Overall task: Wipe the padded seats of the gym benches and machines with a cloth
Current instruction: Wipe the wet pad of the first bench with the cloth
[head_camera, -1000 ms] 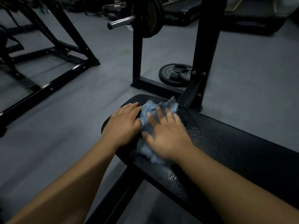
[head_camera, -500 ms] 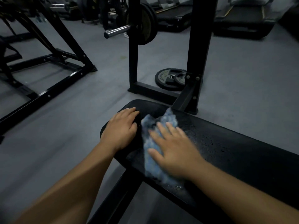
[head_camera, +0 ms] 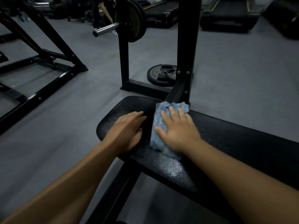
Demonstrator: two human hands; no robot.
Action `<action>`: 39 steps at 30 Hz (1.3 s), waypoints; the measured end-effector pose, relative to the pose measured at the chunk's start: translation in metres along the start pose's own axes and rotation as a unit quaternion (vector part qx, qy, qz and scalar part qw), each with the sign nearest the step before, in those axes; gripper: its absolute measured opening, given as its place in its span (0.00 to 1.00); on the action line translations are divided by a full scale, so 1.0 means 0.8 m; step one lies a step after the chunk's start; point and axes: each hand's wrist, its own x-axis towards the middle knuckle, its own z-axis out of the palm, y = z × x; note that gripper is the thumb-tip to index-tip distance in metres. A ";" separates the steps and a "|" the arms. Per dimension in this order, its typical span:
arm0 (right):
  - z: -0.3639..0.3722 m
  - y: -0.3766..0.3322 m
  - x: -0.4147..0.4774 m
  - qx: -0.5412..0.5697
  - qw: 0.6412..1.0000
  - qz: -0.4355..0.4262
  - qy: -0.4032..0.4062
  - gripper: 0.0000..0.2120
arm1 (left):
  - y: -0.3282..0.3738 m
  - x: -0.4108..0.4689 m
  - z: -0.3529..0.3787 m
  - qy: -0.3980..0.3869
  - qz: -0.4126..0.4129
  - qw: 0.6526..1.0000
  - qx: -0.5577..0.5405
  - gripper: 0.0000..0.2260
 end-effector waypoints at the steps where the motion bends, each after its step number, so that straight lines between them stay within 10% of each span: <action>1: 0.000 -0.014 0.009 0.004 1.000 0.023 0.001 0.37 | 0.010 -0.003 0.003 0.008 0.010 1.000 -0.008 0.29; 7: 0.007 -0.008 -0.104 0.017 0.995 -0.098 0.001 0.37 | 0.033 -0.016 0.013 0.028 -0.017 0.999 -0.034 0.25; 13: 0.004 -0.011 -0.058 -0.001 0.999 0.038 0.015 0.34 | 0.072 -0.008 0.019 0.015 -0.026 0.998 -0.060 0.27; 18: 0.002 0.016 -0.141 0.006 0.993 -0.116 -0.016 0.35 | 0.069 -0.014 0.023 0.030 -0.038 0.995 -0.086 0.26; 24: -0.002 0.043 -0.047 -0.015 0.998 0.053 -0.004 0.36 | 0.072 -0.015 0.023 0.028 -0.026 0.998 -0.040 0.26; 29: -0.003 0.039 -0.125 0.005 0.994 -0.109 -0.011 0.35 | 0.074 -0.015 0.020 0.026 -0.033 0.998 -0.038 0.26; 35: -0.008 0.074 -0.014 -0.006 0.998 0.060 -0.004 0.37 | 0.074 -0.012 0.026 0.034 -0.042 0.998 -0.023 0.26; 39: -0.002 0.029 -0.028 0.002 1.000 -0.031 -0.004 0.36 | 0.073 -0.013 0.024 0.035 -0.038 0.998 -0.031 0.26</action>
